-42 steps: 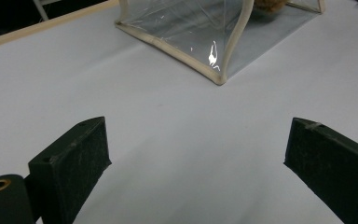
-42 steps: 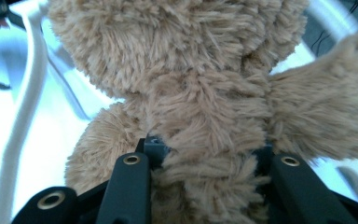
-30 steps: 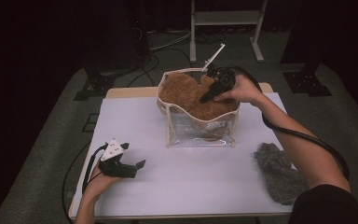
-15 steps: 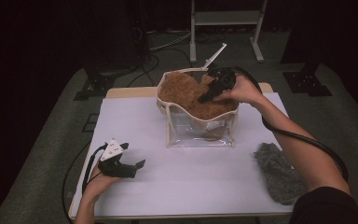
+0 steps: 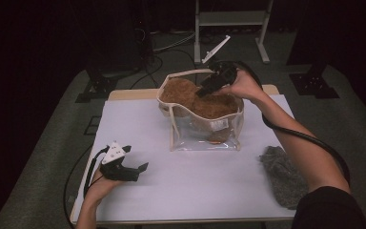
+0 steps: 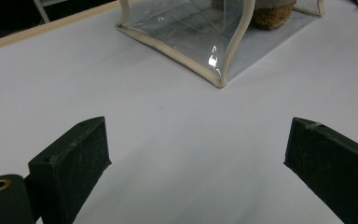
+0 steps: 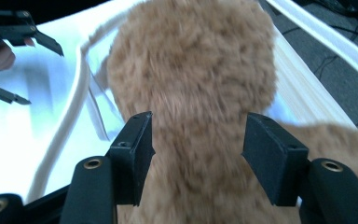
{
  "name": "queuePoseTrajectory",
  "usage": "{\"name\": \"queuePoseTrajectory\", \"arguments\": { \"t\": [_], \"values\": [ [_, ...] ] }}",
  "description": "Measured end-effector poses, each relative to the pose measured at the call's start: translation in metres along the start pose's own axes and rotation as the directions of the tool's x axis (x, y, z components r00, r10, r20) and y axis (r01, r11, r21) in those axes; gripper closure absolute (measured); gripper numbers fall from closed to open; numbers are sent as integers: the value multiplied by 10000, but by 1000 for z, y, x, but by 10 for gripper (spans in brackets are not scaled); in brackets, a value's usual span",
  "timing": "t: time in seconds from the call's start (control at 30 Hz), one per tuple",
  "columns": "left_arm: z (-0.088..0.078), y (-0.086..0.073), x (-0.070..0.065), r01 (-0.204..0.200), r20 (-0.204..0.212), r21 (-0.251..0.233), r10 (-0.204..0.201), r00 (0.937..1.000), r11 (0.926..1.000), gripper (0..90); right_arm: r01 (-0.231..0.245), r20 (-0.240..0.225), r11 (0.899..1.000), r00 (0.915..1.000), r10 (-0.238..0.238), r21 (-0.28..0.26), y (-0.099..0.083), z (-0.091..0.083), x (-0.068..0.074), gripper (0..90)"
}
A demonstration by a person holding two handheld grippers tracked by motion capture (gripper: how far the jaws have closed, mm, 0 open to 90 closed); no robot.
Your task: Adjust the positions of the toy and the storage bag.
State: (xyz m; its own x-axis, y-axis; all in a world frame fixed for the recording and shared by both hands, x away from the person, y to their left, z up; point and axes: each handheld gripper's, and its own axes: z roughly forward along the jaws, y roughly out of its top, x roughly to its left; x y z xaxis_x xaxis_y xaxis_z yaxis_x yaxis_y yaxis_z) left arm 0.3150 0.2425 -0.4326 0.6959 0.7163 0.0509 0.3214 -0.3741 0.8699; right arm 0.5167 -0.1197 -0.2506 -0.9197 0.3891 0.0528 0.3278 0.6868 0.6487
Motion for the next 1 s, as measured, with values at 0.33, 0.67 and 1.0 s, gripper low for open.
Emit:
{"name": "queuePoseTrajectory", "arguments": {
  "t": [0.33, 0.67, 1.0],
  "values": [
    [-1, 1, 1, -50, -15, -18, 50, 10000, 10000, 57, 257, -214, 9976, 9994, -271, -639, 36, 19, 7, 384],
    [-2, 0, 2, -58, -21, -64, 58, 10000, 10000, 57, 396, -264, 9964, 9988, -417, -753, 64, 46, 9, 441],
    [-2, 0, 2, -23, 22, -45, 23, 10000, 10000, 57, 153, -484, 9987, 9987, -130, 477, 46, 63, 3, 824]
  ]
}}
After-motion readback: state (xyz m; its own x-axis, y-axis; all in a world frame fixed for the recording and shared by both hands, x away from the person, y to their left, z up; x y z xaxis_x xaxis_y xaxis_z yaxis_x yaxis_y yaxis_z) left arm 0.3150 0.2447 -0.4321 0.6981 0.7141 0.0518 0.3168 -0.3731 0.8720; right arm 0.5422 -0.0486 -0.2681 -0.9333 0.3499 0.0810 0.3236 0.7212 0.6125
